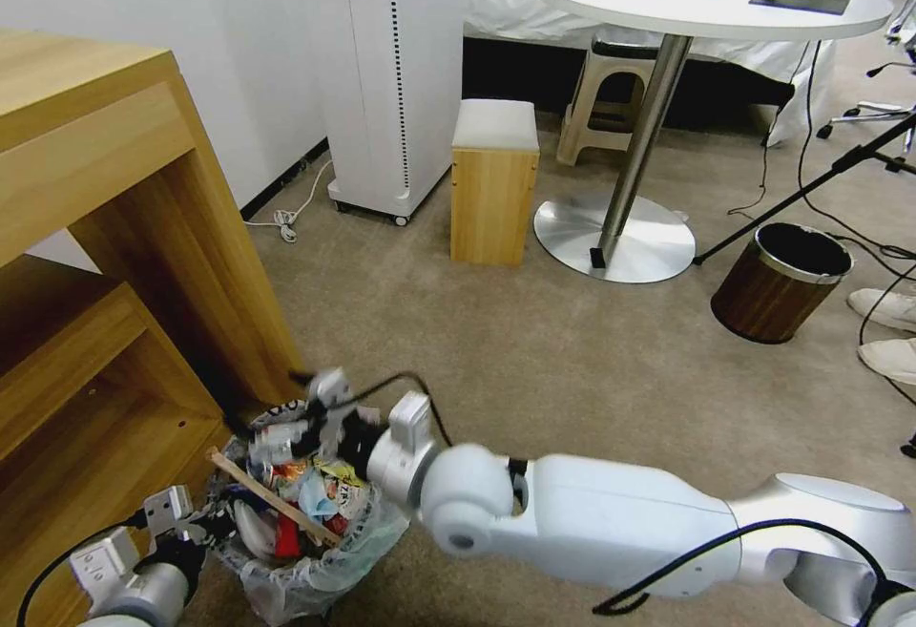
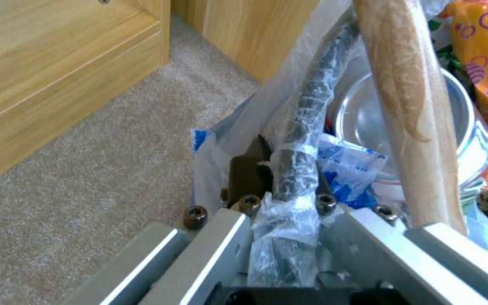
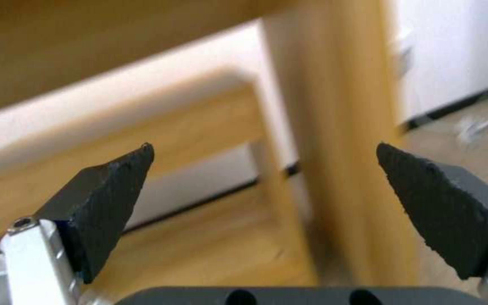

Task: Pick up the trash bin and place the garbage on the floor into it.

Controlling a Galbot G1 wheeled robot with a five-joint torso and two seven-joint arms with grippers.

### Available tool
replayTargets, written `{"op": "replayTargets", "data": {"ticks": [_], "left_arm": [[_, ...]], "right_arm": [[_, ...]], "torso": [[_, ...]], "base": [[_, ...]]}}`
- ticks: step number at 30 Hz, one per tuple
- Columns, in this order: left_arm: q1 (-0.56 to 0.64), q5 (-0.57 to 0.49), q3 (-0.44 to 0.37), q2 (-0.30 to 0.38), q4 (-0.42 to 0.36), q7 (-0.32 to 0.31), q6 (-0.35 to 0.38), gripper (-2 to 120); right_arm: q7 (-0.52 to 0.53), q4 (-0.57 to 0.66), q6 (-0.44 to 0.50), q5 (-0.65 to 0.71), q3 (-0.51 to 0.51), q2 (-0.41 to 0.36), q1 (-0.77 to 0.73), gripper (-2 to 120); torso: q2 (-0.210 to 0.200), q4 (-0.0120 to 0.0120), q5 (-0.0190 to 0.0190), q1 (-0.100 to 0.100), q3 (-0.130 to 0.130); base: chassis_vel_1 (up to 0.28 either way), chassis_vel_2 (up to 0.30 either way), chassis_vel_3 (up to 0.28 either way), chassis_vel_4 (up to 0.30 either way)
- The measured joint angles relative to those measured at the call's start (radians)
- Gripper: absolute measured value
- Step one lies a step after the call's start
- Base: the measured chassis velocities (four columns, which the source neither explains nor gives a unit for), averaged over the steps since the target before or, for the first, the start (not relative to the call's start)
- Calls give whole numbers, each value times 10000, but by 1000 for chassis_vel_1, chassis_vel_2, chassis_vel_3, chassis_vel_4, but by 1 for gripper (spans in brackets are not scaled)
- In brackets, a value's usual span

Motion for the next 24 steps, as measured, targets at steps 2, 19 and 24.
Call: {"op": "replayTargets", "data": {"ticks": [2,19,24], "left_arm": [[-24,34,-2,29,48,1,0,0],[-986,-1767,285,1114,986,-959,1101,0],[-1043,-2487,264,1233,1158,-1251,1373,0]], "right_arm": [[-76,206,87,-290,1231,-593,-420,100],[-36,2201,-158,-46,8116,-3321,-4553,100],[-40,2205,-59,-141,8328,-3346,-4900,100]], "torso": [[-1,-4,1,0,0],[0,-5,1,0,0],[0,-2,-1,0,-1]], "base": [[0,0,0,0],[0,0,0,0],[0,0,0,0]]}}
